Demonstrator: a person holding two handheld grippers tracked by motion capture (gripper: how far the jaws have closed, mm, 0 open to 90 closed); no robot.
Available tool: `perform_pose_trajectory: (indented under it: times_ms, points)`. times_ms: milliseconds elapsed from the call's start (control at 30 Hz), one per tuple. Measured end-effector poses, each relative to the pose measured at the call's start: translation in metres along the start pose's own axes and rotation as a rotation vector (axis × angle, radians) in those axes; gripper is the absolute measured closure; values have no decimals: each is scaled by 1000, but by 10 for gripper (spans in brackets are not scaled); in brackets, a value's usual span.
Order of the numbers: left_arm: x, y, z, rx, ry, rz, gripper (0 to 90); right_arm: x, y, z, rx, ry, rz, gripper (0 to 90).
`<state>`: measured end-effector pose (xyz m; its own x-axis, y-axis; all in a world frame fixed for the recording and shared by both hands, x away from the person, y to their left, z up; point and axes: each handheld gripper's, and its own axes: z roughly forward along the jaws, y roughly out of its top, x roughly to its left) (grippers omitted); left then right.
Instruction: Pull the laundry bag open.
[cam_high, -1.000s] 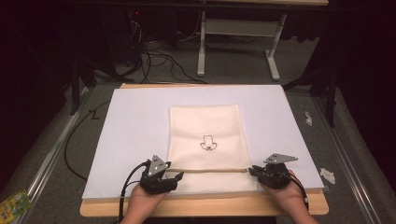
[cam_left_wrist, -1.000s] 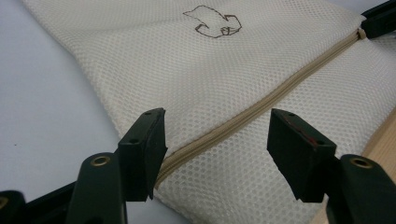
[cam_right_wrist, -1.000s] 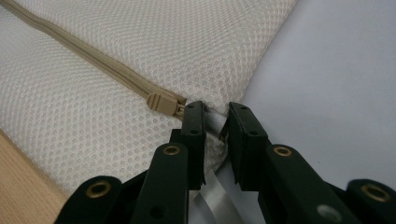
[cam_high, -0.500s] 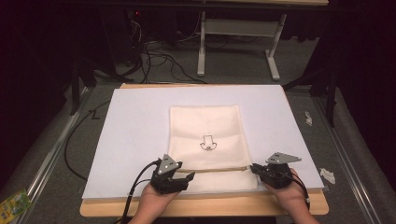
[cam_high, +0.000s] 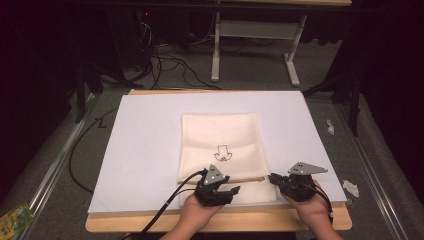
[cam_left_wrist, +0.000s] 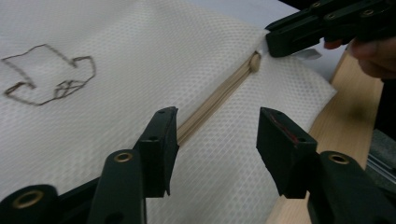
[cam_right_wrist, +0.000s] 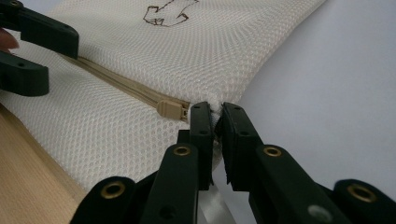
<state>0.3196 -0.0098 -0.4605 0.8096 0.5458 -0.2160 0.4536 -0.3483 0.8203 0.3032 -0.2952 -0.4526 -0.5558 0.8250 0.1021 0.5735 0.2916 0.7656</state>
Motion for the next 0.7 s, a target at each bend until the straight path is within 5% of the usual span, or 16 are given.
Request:
perform_pose_trajectory:
  times_ms: [200,467,567,700]
  points:
    - [-11,12,24,5,-55,-18,589,2,2,-1,2,-2,-19,850]
    - [-23,13,46,14,-55,-30,627,3,2,-2,-2,11,-32,850]
    - [-25,15,52,10,-39,-24,709,4,3,-3,-3,15,-38,850]
    - [-26,17,59,-1,-52,-70,736,5,3,-4,-4,18,-39,850]
